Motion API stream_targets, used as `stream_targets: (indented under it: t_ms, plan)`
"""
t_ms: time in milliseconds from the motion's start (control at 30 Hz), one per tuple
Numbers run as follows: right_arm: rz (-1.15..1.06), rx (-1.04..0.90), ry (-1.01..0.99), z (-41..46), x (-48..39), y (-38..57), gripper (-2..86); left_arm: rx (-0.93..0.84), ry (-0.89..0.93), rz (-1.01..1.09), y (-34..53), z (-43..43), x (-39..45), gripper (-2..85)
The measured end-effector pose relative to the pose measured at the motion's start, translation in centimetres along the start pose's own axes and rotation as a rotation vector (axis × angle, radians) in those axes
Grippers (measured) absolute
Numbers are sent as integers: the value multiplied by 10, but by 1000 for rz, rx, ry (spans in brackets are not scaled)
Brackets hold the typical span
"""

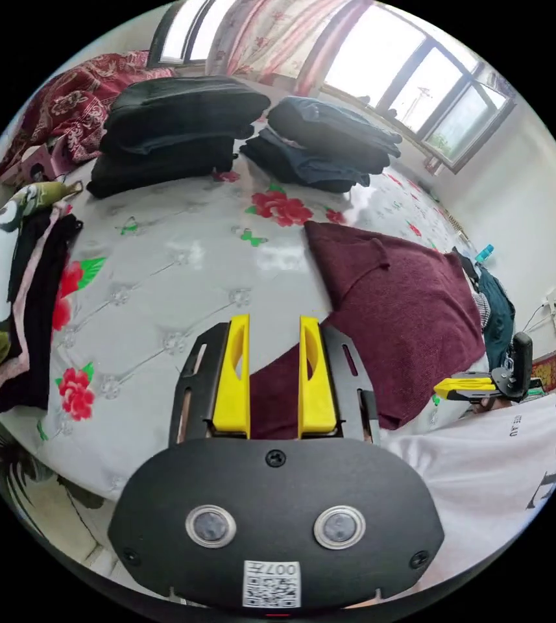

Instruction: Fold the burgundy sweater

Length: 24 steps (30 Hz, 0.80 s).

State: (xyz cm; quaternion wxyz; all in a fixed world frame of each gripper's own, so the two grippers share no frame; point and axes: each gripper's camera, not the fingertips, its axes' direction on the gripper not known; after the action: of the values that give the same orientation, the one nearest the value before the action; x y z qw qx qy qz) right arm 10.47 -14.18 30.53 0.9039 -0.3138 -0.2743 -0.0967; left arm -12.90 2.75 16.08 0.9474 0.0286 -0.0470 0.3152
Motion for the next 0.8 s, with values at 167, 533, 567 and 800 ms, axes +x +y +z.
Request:
stream_targets:
  t_ms: [167,533,567,800]
  plan:
    - [-77,-20,-4,1,-20,-1,-3,-119,-109,-169,48,-9,-21,122]
    - [-30,49,86,-35,-33,42,-3,-147,-127,-64,22,12,43,11]
    - [-8,62,90,-39,-31,49,-3,-109,-87,-52,18,6,47,9]
    - [95,120,118,-60,-25,87,-3,190,271,351,-39,-58,167,3]
